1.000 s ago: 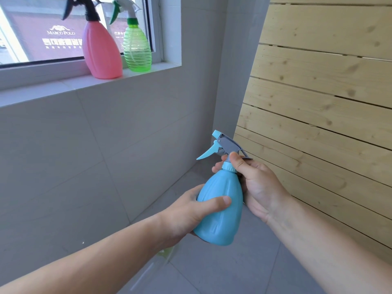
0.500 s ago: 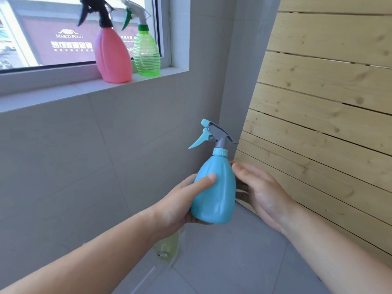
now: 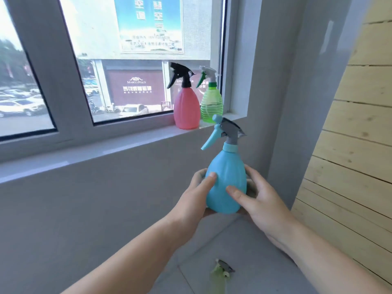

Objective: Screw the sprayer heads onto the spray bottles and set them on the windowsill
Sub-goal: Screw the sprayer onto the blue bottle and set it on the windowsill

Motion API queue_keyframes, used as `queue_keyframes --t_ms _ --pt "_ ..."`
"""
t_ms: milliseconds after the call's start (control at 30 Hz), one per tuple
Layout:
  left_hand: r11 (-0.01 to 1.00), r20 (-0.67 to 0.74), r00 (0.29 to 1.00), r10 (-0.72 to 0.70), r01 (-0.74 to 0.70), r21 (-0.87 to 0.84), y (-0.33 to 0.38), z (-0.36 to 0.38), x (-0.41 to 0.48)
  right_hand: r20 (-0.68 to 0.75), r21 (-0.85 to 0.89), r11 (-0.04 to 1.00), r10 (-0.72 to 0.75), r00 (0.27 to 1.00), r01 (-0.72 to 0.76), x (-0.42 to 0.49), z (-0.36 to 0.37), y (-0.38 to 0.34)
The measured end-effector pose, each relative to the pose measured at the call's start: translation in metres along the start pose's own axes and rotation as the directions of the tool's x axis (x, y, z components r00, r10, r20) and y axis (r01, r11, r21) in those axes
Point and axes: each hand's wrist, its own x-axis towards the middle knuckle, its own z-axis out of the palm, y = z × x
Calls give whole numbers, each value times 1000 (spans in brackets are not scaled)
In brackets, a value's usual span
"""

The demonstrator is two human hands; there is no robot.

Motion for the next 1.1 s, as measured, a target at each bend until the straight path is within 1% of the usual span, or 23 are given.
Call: queue_keyframes --t_ms 100,167,333,500,667,867,1100 --pt "981 -74 988 136 -123 149 34 -36 13 28 -23 998 -63 998 64 47 31 -16" --pt "963 -120 971 208 -182 198 59 -59 24 71 -36 994 -97 993 100 78 51 -30" --pt "923 -202 928 314 -249 294 107 -110 53 120 -52 984 -165 979 172 139 92 -60" --pt "904 -227 923 311 -213 371 131 -138 71 125 -85 977 -184 975 195 176 120 -63" --pt "936 -280 926 255 -164 310 131 -156 88 123 -141 966 -198 972 215 200 135 -60" --pt "957 -338 910 238 -160 243 131 -164 102 59 -182 958 -214 975 222 214 147 -53" --pt "950 -338 912 232 -138 278 132 -158 111 -39 -254 943 -231 972 214 218 141 -47"
